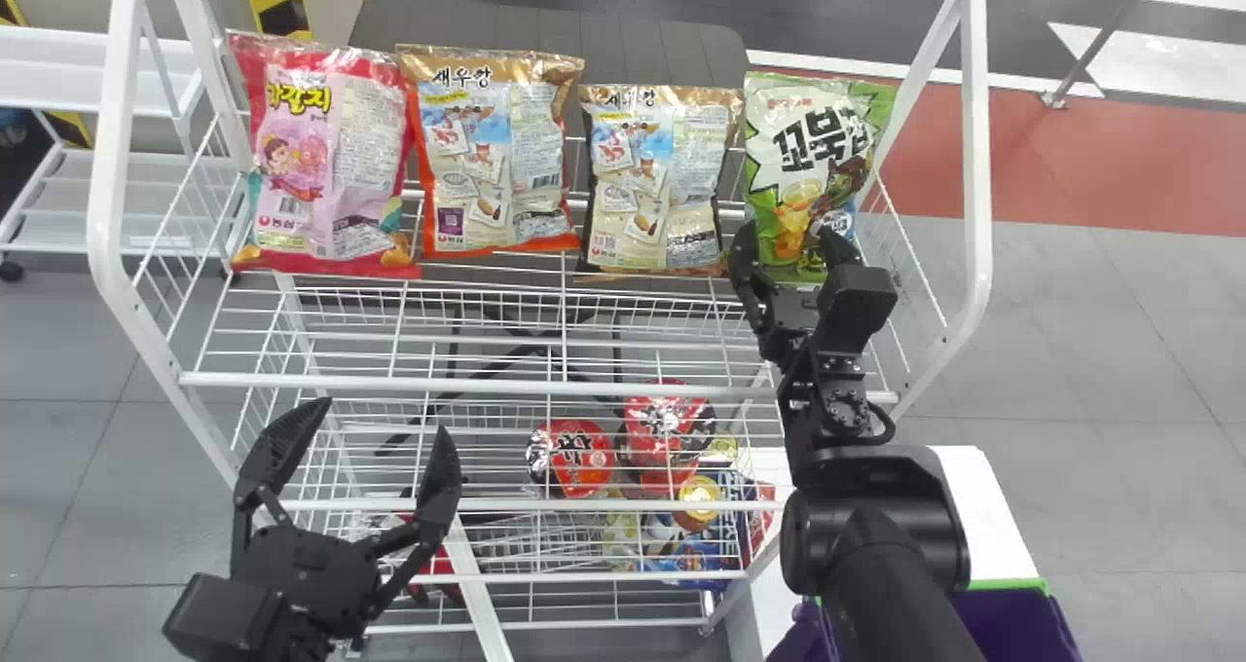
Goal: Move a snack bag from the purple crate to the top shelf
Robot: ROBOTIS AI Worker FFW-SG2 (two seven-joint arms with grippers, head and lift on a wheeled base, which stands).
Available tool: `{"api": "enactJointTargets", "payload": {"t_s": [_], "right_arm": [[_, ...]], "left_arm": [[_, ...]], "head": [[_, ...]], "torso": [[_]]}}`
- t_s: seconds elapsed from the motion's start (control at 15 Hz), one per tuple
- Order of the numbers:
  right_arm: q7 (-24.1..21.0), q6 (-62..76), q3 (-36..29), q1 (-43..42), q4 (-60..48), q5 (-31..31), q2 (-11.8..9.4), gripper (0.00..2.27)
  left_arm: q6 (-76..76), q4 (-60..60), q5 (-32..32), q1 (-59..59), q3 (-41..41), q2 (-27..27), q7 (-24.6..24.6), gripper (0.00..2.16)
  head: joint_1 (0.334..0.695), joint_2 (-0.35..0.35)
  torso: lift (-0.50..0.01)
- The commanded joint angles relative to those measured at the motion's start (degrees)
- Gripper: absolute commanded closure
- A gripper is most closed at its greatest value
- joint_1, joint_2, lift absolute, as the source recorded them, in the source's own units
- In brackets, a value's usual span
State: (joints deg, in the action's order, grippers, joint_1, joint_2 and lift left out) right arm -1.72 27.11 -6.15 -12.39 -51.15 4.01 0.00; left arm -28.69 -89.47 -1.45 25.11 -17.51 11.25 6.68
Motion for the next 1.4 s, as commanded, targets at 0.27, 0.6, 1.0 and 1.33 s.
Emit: {"api": "enactJointTargets", "payload": {"t_s": [0.27,0.6,1.0,1.33], "right_arm": [[-0.5,0.4,0.0,0.5,-0.4,0.1,0.1,0.23],[-0.5,-3.9,3.0,6.8,-12.9,0.3,0.1,0.23],[1.5,-22.3,7.6,21.0,-40.9,-0.1,0.1,0.23],[3.9,-16.7,11.1,34.5,-53.2,0.0,0.1,0.11]], "left_arm": [[0.0,-0.1,-0.1,0.1,-0.1,0.0,0.1,0.12],[0.0,-0.1,0.0,0.1,0.0,0.1,0.1,0.12],[0.0,-0.4,0.5,0.3,0.6,0.3,0.1,0.12],[0.5,-6.2,3.0,3.3,3.1,0.8,-2.1,0.12]], "head": [[0.695,-0.175],[0.695,-0.169],[0.695,-0.124],[0.695,-0.072]], "torso": [[0.002],[0.002],[0.002],[0.002]]}}
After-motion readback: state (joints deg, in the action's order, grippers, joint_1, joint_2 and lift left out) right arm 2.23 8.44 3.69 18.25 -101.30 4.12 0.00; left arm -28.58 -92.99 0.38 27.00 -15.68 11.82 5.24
